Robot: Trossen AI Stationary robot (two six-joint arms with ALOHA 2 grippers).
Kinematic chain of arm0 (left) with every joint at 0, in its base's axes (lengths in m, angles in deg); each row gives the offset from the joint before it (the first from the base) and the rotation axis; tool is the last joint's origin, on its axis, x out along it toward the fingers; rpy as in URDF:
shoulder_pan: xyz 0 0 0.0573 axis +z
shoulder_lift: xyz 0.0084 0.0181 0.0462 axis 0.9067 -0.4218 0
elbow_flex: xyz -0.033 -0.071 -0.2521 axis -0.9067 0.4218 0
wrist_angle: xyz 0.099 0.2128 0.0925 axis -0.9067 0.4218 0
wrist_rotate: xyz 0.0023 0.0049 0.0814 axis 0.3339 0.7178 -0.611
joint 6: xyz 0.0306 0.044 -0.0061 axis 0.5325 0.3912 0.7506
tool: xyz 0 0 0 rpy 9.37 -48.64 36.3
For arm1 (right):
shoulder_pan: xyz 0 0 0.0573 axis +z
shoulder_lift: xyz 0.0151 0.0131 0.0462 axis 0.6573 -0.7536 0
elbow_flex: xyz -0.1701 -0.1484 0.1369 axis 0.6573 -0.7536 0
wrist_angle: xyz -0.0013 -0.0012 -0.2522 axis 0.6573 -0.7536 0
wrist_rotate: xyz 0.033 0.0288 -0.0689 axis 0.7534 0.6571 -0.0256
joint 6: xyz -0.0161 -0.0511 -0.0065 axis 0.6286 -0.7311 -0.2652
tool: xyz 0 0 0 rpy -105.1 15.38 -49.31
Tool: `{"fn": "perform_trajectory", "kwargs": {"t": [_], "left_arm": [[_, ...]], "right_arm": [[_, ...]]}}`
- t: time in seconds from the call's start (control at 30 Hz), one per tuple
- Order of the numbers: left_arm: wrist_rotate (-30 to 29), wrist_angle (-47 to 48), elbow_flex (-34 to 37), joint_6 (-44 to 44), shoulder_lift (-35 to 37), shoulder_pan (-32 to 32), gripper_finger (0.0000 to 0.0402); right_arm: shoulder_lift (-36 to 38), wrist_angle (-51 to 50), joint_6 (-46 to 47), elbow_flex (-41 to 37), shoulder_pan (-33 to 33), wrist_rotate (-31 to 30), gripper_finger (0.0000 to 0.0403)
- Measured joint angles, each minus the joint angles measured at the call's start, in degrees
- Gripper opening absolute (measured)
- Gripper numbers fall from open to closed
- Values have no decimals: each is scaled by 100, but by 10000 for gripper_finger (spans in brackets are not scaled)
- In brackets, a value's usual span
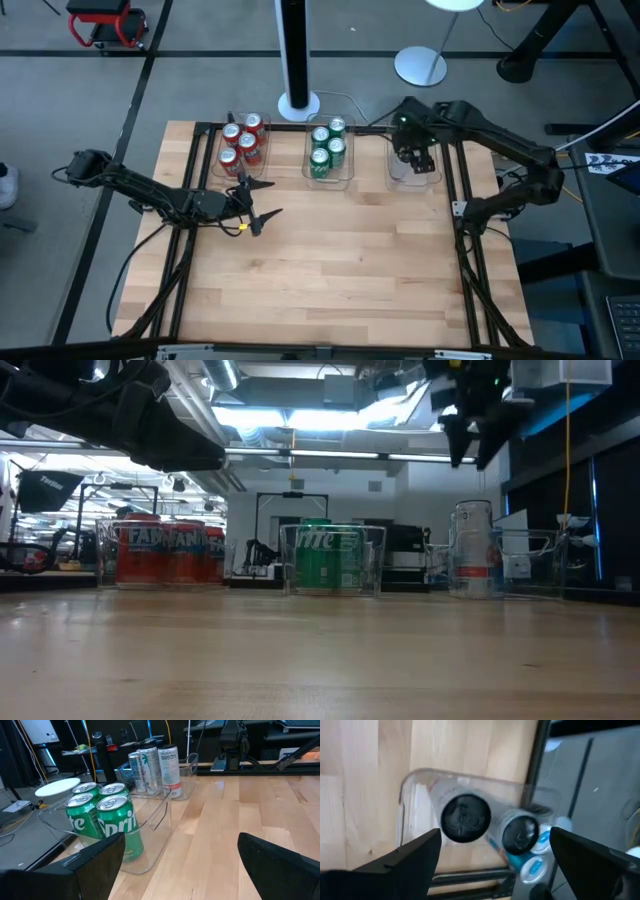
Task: Sort soda cans
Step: Return to Home Position
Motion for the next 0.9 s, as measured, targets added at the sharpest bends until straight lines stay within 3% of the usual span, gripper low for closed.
{"fn": "perform_trajectory", "kwargs": {"t": [0.13, 0.43, 0.6, 0.9], "left_arm": [[0, 0, 0, -14, 0, 0, 375], [0, 6, 0, -82, 0, 0, 375], [0, 24, 0, -100, 0, -4, 375], [0, -13, 0, -60, 2, -46, 375]], "right_arm": [[269, 244, -23, 112, 452, -7, 369], [797, 1762, -691, -223, 2164, -798, 369], [1269, 3179, -1255, -1335, 2811, -799, 369], [2748, 6225, -1737, -4159, 3253, -745, 369]]}}
